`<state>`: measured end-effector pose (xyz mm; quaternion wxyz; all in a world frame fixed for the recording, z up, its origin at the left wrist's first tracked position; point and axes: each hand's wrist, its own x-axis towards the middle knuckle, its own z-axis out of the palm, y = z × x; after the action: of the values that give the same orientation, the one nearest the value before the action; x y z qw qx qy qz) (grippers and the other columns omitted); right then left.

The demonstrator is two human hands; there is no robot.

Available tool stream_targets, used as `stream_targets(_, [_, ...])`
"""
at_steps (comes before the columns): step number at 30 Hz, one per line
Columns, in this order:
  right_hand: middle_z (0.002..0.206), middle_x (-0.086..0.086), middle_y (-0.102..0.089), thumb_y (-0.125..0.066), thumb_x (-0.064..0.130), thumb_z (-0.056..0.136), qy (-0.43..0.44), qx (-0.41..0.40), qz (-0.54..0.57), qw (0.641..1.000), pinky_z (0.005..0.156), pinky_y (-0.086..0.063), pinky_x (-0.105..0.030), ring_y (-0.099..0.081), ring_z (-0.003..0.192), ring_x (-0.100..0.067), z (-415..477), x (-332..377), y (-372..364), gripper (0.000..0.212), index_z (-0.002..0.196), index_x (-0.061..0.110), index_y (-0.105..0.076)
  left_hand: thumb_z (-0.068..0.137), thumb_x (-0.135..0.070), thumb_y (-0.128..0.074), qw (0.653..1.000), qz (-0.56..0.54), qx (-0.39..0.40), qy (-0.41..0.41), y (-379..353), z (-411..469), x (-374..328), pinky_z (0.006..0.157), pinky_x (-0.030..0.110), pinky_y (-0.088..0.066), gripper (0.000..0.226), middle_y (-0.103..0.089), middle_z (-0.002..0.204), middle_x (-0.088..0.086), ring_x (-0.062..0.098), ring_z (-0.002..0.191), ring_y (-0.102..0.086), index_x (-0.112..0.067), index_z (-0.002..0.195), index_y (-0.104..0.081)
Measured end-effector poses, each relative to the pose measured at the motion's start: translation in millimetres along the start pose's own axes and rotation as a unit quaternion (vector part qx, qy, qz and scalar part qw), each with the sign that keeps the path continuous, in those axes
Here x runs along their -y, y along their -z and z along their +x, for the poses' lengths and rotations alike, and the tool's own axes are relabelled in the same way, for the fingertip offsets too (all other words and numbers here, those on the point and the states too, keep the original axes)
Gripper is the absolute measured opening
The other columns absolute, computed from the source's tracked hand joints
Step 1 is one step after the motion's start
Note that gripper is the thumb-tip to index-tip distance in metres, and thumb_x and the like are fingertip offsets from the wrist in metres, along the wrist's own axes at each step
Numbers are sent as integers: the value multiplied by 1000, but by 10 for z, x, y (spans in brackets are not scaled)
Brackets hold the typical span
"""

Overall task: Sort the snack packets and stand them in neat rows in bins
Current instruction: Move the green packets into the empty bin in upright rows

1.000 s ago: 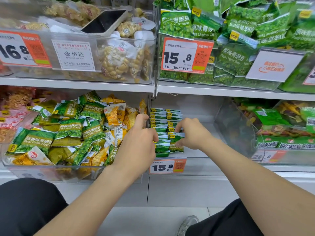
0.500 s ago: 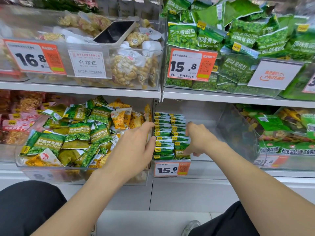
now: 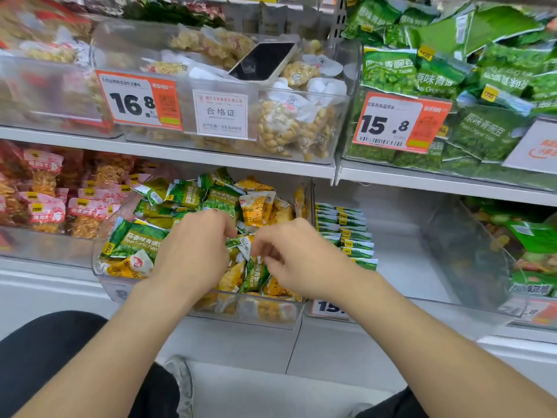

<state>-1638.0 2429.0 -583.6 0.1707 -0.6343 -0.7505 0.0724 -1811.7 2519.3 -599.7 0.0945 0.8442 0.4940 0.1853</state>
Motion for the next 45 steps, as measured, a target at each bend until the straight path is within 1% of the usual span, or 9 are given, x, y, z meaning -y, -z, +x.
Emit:
stream_targets(6, [109,2,-72,-68,-5,80,66,121,-113,984,80,-60,-43,-64,99,-20,270,6,-182,56,123,30,-71,89,-16,-71,980,164,115,0,-47,-64,146,89,38,-51,26,-59,118,8,32,113,-56,-19,113,-61])
stream_targets(12, [112,-4,-72,-81,4,77,86,157,-176,968,74,-60,-45,-66,107,-29,362,60,-207,63,132,32,-67,92,-22,-74,979,179,100,3,6,-113,189,82,38,-46,30,-44,99,3,31,110,-55,-21,93,-44])
stream_targets(21, [113,16,-68,-85,45,85,-26,66,11,997,90,-52,-31,-57,103,-6,329,-28,-112,50,131,33,-69,101,-26,-60,960,273,67,1,-8,-96,185,93,42,-42,28,-56,135,5,33,128,-46,-21,128,-58])
stream_targets(27, [111,6,-55,-67,43,100,-101,-69,101,987,94,-44,-31,-54,105,-11,300,-26,-59,42,139,27,-63,90,-24,-76,980,199,-23,19,11,-17,157,81,37,-43,23,-67,113,2,28,109,-56,-22,109,-64])
stream_targets(29, [106,8,-53,-70,45,98,-120,-105,146,976,90,-44,-30,-53,96,-5,302,-13,-64,27,121,33,-64,89,-32,-80,982,175,-63,18,1,30,157,87,37,-47,42,-59,120,4,28,112,-54,-18,120,-56])
stream_targets(34, [93,10,-52,-75,58,88,-137,-147,202,959,70,-40,-23,-50,78,-5,284,36,-57,34,101,31,-58,83,-63,-78,980,196,-15,33,-135,121,192,96,41,-45,74,-57,135,7,33,123,-52,-16,131,-49])
stream_targets(37, [75,-10,-64,-75,62,83,-158,-186,268,932,60,-39,-34,-42,58,-13,307,43,-80,40,88,26,-56,83,-54,-82,987,155,-26,35,-147,151,178,93,42,-47,68,-62,127,7,34,115,-56,-16,128,-49])
stream_targets(39, [62,-1,-57,-75,55,87,-186,-188,285,921,53,-35,-29,-39,51,-11,314,46,-72,38,90,24,-54,84,-37,-86,994,112,3,4,-164,164,183,91,42,-52,65,-58,128,9,35,114,-59,-15,134,-49])
stream_targets(45, [105,6,-71,-74,58,89,-231,-89,463,851,47,-52,-30,-67,57,-22,236,139,81,41,108,22,-73,89,-18,-66,999,-18,-24,-33,-148,115,118,82,38,-57,40,-65,123,3,23,105,-66,-20,130,-68])
